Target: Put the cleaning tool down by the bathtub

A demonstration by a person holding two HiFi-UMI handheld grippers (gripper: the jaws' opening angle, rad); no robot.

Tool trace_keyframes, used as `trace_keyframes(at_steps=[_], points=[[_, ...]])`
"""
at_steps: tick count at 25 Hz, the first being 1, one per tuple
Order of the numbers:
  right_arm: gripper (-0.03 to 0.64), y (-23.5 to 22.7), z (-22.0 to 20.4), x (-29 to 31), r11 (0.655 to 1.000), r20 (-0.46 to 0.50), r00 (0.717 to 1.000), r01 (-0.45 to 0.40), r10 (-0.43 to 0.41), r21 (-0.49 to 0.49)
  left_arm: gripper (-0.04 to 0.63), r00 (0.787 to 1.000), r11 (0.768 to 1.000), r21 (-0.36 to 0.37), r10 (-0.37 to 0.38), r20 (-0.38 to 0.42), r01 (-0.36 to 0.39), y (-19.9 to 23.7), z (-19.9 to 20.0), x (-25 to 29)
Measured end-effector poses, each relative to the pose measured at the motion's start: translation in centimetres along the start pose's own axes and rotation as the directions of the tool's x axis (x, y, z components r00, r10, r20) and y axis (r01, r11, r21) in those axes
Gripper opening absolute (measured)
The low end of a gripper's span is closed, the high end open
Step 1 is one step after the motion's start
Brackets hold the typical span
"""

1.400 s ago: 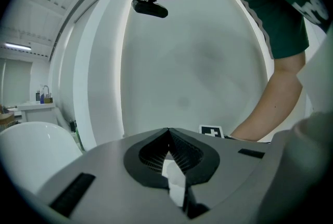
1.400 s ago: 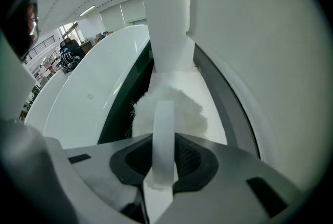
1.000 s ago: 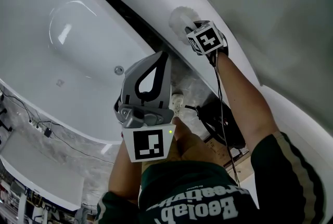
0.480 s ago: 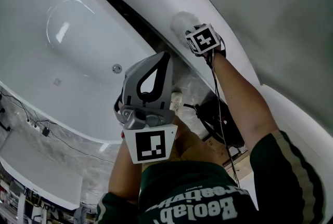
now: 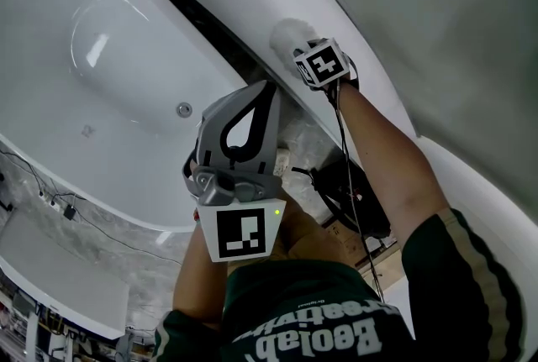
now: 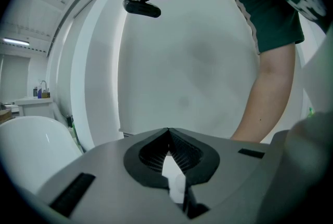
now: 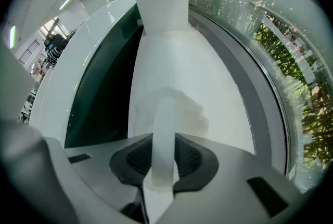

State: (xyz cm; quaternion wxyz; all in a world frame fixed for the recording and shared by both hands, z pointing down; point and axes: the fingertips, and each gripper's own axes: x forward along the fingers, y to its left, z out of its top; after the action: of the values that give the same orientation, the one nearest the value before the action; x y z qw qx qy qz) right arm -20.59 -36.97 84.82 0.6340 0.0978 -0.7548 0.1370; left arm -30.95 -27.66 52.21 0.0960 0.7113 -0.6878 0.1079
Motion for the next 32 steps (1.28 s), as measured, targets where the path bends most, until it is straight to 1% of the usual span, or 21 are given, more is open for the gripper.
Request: trace_keyframes(at_steps=[6,9,10,11,12,15,19,21,25,28,32], points=[[0.094,0.0,0.1,-0.1,1.0,0.028,1.0,0.008,-0.008,0.014,0.009,1.0,1.0,-0.003,0.003,-0.007,-0.003,0.2,-0.2,0.2],[0.095,0.0,0.1,-0.3,0.999,0.06,0.998,0.034,-0.034,-0.001,0.009,1.0,1.0,-0.01,-0.002,-0.01,0.002,-0.1,-0.3,0.2],[0.113,0.1,0.2,-0.4,0.999,0.076,0.996,0.043,-0.042,-0.013,0.009,1.0,1.0,-0.01,-0.004,-0.01,0.003,-0.2,-0.4,0.3],[0.222,0.3,0.2,-0.5,0.999,0.095,0.995,0.046,-0.043,-0.027,0.009,1.0,1.0,-0.01,-0.005,-0.01,0.005,-0.3,-0.4,0.3],[0.292,0.5,0.2,-0.6,0.998,0.116,0.993,0.043,-0.038,-0.04,0.009,1.0,1.0,-0.009,-0.007,-0.011,0.007,-0.4,-0.4,0.4],[0.308,0.9,-0.2,-0.8,0.998,0.16,0.987,0.03,-0.022,-0.052,0.009,1.0,1.0,-0.011,-0.011,-0.013,0.011,-0.8,-0.5,0.3],[0.316,1.1,-0.5,-1.1,0.999,0.179,0.984,0.024,-0.017,-0.036,0.009,0.999,0.999,-0.013,-0.033,-0.013,0.033,-1.2,-0.5,0.4],[0.318,1.5,-0.2,-1.5,0.999,0.191,0.981,0.012,-0.006,-0.033,0.009,0.999,0.999,-0.018,-0.046,-0.013,0.046,-1.3,-0.4,0.4],[0.318,2.2,0.8,-3.7,0.999,0.228,0.974,0.007,0.005,-0.049,0.009,0.999,0.999,-0.013,-0.05,-0.018,0.05,-1.9,0.4,0.6],[0.321,2.2,0.9,-5.3,0.998,0.258,0.966,0.025,-0.008,-0.061,0.009,0.998,0.998,-0.022,-0.064,-0.015,0.063,-2.8,1.2,0.7],[0.321,1.5,0.7,-7.6,0.995,0.309,0.95,0.069,-0.044,-0.069,0.009,0.997,0.997,0.003,-0.076,-0.011,0.076,-4.1,2.2,0.5]])
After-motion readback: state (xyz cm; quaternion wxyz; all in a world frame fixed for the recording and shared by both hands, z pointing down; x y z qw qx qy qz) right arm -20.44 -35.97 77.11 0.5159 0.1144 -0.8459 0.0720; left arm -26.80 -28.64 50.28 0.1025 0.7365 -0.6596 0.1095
